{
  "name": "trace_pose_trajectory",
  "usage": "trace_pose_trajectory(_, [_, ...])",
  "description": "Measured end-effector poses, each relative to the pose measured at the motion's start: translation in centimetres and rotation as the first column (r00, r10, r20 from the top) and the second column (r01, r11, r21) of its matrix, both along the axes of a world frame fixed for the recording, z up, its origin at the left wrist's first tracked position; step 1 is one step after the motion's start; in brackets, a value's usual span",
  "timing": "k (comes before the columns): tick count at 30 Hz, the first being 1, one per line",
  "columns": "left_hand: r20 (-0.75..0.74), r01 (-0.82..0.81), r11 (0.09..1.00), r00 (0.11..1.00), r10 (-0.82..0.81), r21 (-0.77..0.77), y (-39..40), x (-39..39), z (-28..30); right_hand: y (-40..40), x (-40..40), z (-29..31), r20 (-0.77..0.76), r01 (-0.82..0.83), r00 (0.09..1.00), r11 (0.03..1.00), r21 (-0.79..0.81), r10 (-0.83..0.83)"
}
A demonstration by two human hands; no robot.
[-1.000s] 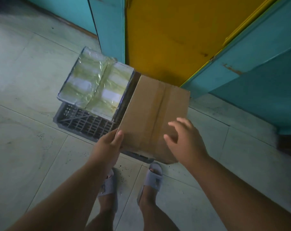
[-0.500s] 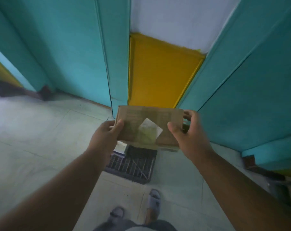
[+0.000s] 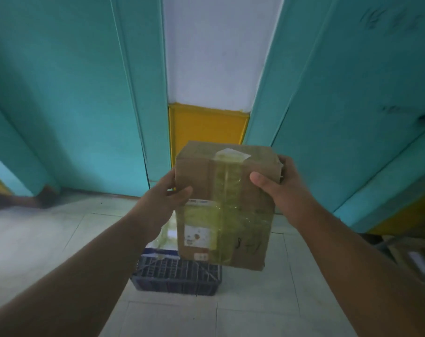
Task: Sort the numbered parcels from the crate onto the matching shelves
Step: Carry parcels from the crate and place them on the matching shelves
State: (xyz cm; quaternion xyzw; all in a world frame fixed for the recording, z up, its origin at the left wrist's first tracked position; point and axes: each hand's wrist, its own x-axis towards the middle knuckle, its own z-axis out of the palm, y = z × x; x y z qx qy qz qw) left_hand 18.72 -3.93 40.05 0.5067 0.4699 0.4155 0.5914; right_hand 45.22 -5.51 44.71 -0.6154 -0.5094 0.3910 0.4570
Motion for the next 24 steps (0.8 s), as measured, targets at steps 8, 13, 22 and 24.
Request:
trace_pose_trajectory(8, [-0.062, 0.029, 0.987, 0.997, -0.039, -0.155, -3.9, 7.0, -3.0, -3.6, 7.3, 1.2, -0.166, 0.187, 0.97, 0.981, 0.059, -0.175])
trace_pose_trajectory(13, [0.31, -0.094, 0.872, 0.912, 0.269, -0.481, -7.7, 13.9, -4.8, -6.8, 11.8, 1.1, -0.266, 0.295, 0.925, 0.954, 0.047, -0.273])
trace_pose_trajectory(22, [0.342, -0.268, 0.874, 0.843, 0.416, -0.405, -8.4, 16.1, -1.8, -9.0, 18.0, 3.7, 0.58, 0.213, 0.805, 0.973, -0.086, -0.125])
trace_pose_trajectory(24, [0.342, -0.254, 0.899, 0.86, 0.378, -0.356, -8.2, 15.8, -1.1, -8.8, 17.6, 3.7, 0.567, 0.151, 0.823, 0.973, -0.177, -0.025])
